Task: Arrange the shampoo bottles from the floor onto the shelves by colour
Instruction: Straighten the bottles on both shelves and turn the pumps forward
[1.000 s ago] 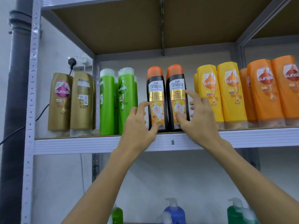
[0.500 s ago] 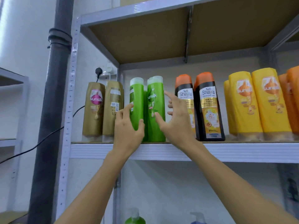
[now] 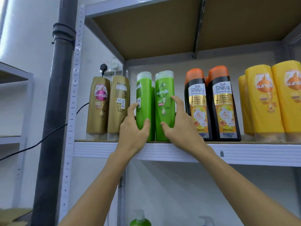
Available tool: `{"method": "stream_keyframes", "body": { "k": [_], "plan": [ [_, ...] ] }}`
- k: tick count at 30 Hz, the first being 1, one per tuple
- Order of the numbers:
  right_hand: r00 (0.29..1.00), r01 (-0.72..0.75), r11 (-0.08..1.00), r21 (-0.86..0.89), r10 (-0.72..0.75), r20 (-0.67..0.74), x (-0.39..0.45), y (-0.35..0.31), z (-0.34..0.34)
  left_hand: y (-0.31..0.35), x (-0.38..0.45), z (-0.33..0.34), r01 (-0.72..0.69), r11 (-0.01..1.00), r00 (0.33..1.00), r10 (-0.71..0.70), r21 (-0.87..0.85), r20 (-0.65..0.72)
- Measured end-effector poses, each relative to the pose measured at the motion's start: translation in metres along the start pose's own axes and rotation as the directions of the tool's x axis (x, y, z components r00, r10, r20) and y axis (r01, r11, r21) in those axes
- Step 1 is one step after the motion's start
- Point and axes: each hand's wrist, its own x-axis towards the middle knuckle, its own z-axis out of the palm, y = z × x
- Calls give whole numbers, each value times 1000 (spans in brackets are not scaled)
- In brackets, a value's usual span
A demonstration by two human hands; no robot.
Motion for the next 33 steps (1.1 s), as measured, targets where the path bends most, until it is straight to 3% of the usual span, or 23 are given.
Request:
{"method": "stream_keyframes", "body": {
  "k": [5,13,18,22,27,33],
  "plan": [
    [1000,-18,1000,4,18,14,-2,-1,-2,-4,0,1,-45,996,997,50,81,-53],
    [998,-43,999,23,42,38,-3,-3,-5,0,-4,1,-31,998,995,36,61,-96],
    [997,-56,998,17,55,56,-4,-6,-7,0,-3,-1,43,999,995,-43,6,-93],
    [996,-62,997,36,59,62,-5,-7,-9,-3,-2,3,-49,996,990,58,72,-127],
    [995,-68,998,6,68,71,-8,-9,-12,-11,3,3,18,1000,996,-16,15,-88],
    [996,-60,998,8,59,60,-5,-6,-9,-4,-2,4,-60,997,994,64,47,-89]
  ]
}}
